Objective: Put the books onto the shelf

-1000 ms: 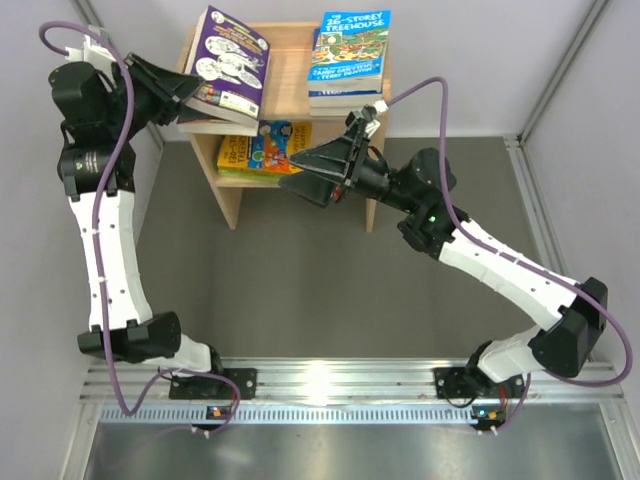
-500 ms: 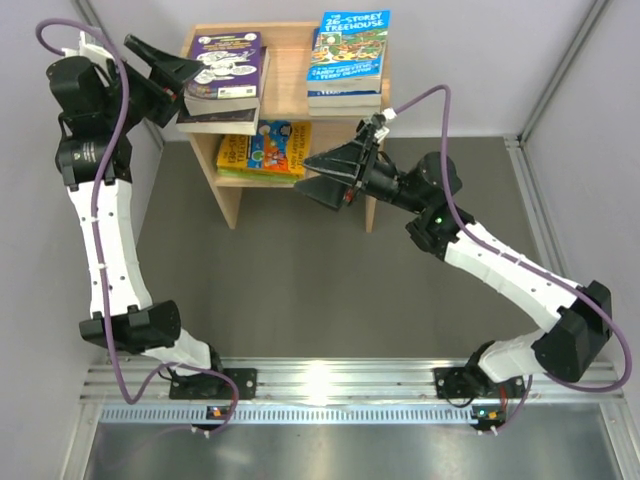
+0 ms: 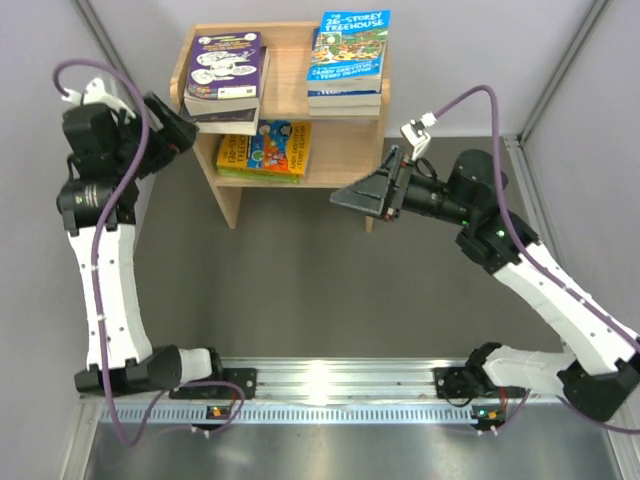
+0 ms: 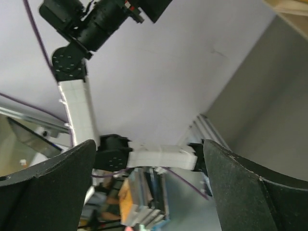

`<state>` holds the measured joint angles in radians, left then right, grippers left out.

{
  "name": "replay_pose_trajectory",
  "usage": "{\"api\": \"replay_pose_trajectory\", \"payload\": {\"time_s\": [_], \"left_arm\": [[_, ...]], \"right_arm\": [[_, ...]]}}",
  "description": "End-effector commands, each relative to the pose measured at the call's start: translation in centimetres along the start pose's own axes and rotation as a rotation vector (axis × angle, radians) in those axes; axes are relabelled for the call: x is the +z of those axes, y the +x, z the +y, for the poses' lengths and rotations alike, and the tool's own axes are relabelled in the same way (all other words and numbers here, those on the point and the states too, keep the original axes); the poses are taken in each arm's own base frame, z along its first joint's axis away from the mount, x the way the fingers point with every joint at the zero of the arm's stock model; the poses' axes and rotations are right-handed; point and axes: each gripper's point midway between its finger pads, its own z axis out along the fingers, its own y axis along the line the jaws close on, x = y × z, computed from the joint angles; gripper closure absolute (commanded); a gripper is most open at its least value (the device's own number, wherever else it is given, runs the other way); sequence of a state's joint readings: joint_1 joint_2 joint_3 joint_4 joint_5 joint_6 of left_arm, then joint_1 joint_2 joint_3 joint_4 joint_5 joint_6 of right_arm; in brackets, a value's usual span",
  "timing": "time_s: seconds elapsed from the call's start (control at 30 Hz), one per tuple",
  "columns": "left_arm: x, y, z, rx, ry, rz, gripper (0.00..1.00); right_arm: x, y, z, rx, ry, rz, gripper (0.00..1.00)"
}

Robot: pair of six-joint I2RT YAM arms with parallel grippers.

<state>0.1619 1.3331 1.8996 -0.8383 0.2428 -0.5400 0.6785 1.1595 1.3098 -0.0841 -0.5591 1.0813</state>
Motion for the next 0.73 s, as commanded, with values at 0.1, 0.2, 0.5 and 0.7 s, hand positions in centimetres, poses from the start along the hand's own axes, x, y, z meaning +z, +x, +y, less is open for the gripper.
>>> {"api": "replay_pose_trajectory", "payload": {"time_s": [0.1,0.2,0.5,0.7], "left_arm": [[-1.0,8.7,11.0,0.179,-0.348,0.015,0.01],[0.0,12.3,13.6,0.180,-0.335,-0.022,0.01],[3.3,22.4,22.8,0.282,-0.343,-0.203,0.01],[4.9,25.9,25.6,0.317,-0.349,-0.211,0.01]], "right_arm": [[-6.5,0.8,-1.5,-0.291,0.164,-0.085,0.02],[-8.9,1.5,-2.6,-0.318,0.215,-0.133,0.00],[-12.6,4.1,-4.5,-0.340,0.326,-0.091,0.00],[-12.0,3.3,-6.5,-0.365,0.402,-0.089,0.00]]}}
